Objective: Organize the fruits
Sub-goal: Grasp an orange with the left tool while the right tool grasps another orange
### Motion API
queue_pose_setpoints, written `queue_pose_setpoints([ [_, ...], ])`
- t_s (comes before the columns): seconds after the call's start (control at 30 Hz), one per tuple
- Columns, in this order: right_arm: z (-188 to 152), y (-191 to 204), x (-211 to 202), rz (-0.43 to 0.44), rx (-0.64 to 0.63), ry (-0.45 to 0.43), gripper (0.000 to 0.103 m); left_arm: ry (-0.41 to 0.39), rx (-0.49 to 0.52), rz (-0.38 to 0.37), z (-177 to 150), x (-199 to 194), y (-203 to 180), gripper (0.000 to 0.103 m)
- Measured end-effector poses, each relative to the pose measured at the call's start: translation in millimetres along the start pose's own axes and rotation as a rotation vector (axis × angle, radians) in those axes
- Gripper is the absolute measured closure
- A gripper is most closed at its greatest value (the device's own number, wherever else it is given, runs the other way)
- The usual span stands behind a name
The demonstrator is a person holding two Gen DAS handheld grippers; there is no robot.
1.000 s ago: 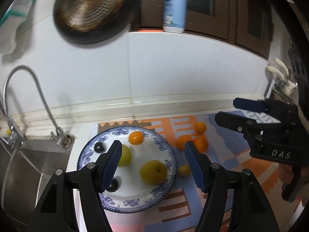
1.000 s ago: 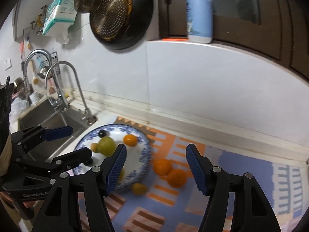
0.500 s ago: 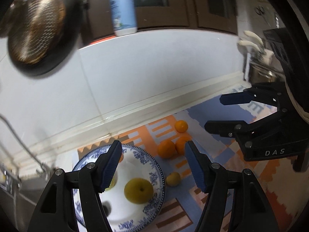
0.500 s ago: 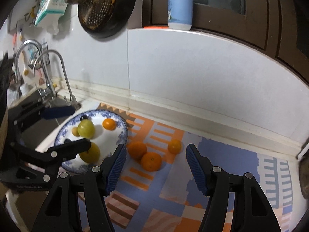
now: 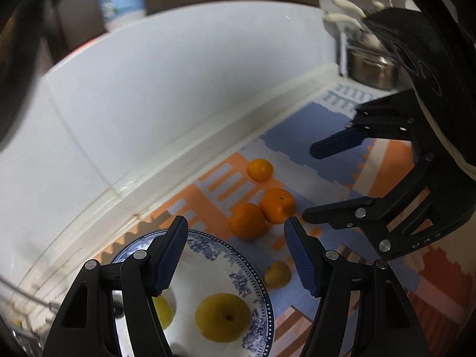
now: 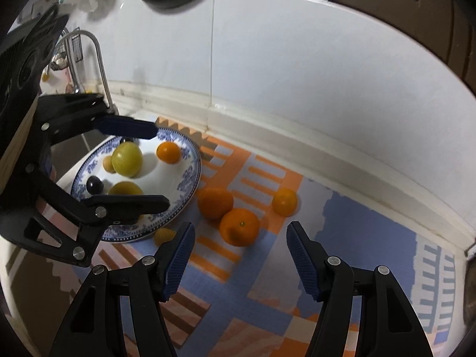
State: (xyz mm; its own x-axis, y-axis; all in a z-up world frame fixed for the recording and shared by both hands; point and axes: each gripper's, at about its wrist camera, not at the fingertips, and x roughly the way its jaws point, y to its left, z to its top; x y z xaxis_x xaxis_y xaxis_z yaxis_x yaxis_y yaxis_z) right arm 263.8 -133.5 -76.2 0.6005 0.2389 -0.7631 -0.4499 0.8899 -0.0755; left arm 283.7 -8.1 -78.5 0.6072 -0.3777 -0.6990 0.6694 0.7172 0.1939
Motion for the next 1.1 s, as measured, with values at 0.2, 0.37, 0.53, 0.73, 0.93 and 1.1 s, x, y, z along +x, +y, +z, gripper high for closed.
queue_pose_setpoints([
  [0.2,-0.8,-2.8,19.8,0.032,-0.012,0.057,0.038,0.065,0.064,-0.060,7.5,23.4,4.9,0.042],
  [0.37,-3.7,-8.8,36.4,0.055,-0.001,0.093,0.038,0.129,0.092,-0.120,10.5,43.9,7.8,0.045],
  [0.53,-6.8,-13.8,50.0,0.062,-0.001,0.112,0.039,0.172,0.106,-0.155,8.9,57.6,11.2,0.049],
  [0.73,-8.1,-15.6,59.0,0.082,-0.009,0.117,0.042,0.193,0.130,-0.181,9.8,66.8,10.4,0.052],
  [0.93,-6.4,-16.3,65.5,0.098,-0.025,0.120,0.048,0.206,0.135,-0.197,15.7,77.9,12.7,0.056],
  [1.1,-6.4,-18.0,67.3,0.127,-0.024,0.109,0.056,0.213,0.137,-0.210,17.0,82.5,10.4,0.060],
])
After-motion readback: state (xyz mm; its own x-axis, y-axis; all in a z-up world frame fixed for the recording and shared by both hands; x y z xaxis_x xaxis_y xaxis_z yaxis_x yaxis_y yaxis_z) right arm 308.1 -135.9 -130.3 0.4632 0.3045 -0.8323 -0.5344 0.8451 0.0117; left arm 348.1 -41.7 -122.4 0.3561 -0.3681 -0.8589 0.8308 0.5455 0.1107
